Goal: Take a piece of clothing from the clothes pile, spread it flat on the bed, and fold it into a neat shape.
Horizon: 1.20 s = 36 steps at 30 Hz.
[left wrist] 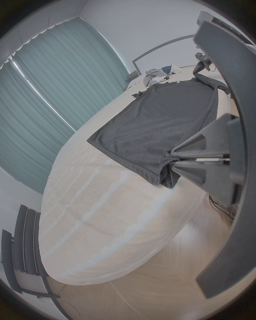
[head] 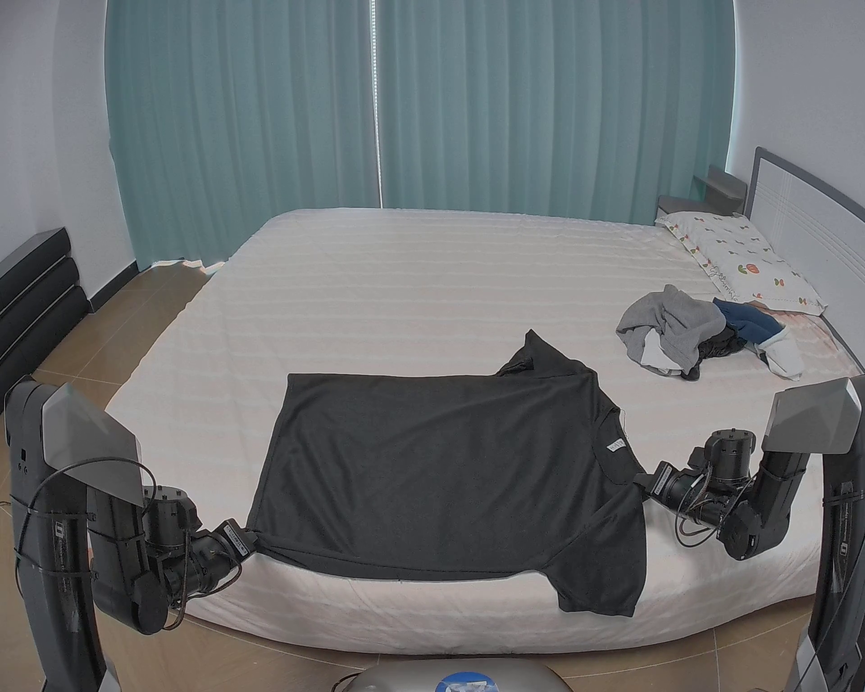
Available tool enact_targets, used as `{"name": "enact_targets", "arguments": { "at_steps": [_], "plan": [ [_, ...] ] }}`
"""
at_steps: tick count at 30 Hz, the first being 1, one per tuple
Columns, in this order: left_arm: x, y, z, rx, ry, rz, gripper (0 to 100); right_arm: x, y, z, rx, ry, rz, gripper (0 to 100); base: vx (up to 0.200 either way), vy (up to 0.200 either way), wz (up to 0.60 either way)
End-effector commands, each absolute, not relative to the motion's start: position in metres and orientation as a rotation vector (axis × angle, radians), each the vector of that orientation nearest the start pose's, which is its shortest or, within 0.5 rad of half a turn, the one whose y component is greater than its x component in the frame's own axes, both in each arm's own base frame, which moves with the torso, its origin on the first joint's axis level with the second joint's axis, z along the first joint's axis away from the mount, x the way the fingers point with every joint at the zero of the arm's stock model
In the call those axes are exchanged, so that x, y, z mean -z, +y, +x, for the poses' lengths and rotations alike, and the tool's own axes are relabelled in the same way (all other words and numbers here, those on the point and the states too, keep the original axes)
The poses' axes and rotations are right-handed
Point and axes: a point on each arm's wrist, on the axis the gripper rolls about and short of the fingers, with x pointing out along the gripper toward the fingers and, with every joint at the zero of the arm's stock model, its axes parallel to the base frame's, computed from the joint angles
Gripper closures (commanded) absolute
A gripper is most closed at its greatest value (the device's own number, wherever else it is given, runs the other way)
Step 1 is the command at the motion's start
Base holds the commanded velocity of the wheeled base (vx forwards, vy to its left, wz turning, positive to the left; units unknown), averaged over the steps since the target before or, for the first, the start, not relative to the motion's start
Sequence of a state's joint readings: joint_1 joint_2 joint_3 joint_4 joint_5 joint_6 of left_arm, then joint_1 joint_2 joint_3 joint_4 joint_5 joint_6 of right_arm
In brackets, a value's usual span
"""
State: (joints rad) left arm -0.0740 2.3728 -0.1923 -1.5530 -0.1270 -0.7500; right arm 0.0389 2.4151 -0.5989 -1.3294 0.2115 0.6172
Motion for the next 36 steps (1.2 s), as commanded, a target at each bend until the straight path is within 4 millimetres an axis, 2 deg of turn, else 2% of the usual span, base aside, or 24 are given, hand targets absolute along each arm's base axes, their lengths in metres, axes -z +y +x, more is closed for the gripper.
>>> {"name": "enact_targets", "arguments": {
  "at_steps": [1, 5, 9, 10, 11, 12, 15, 16, 21, 27, 36],
  "plan": [
    [0.041, -0.022, 0.261, -0.048, 0.667, -0.738, 100, 0.044, 0.015, 0.351, -0.088, 0.535, 0.647, 0, 0.0, 0.0, 0.0],
    [0.041, -0.022, 0.261, -0.049, 0.669, -0.738, 100, 0.04, 0.009, 0.35, -0.089, 0.5, 0.659, 0, 0.0, 0.0, 0.0],
    [0.042, -0.022, 0.26, -0.05, 0.672, -0.738, 100, 0.031, -0.001, 0.336, -0.122, 0.5, 0.67, 0, 0.0, 0.0, 0.0],
    [0.042, -0.022, 0.26, -0.049, 0.672, -0.736, 100, 0.028, -0.005, 0.325, -0.167, 0.532, 0.673, 0, 0.0, 0.0, 0.0],
    [0.042, -0.022, 0.26, -0.049, 0.672, -0.736, 100, 0.028, -0.005, 0.325, -0.167, 0.532, 0.673, 0, 0.0, 0.0, 0.0],
    [0.042, -0.022, 0.261, -0.049, 0.67, -0.738, 100, 0.029, -0.006, 0.311, -0.21, 0.576, 0.637, 0, 0.0, 0.0, 0.0],
    [0.042, -0.022, 0.26, -0.049, 0.672, -0.738, 100, 0.034, -0.005, 0.298, -0.249, 0.628, 0.595, 0, 0.0, 0.0, 0.0],
    [0.042, -0.022, 0.26, -0.049, 0.672, -0.738, 100, 0.04, -0.001, 0.285, -0.295, 0.682, 0.561, 0, 0.0, 0.0, 0.0],
    [0.042, -0.022, 0.26, -0.049, 0.674, -0.738, 100, 0.044, 0.008, 0.267, -0.36, 0.736, 0.482, 0, 0.0, 0.0, 0.0],
    [0.042, -0.022, 0.26, -0.049, 0.674, -0.737, 100, 0.055, 0.02, 0.262, -0.393, 0.792, 0.469, 0, 0.0, 0.0, 0.0],
    [0.042, -0.022, 0.26, -0.046, 0.675, -0.732, 100, 0.061, 0.021, 0.26, -0.402, 0.811, 0.446, 0, 0.0, 0.0, 0.0]
  ]
}}
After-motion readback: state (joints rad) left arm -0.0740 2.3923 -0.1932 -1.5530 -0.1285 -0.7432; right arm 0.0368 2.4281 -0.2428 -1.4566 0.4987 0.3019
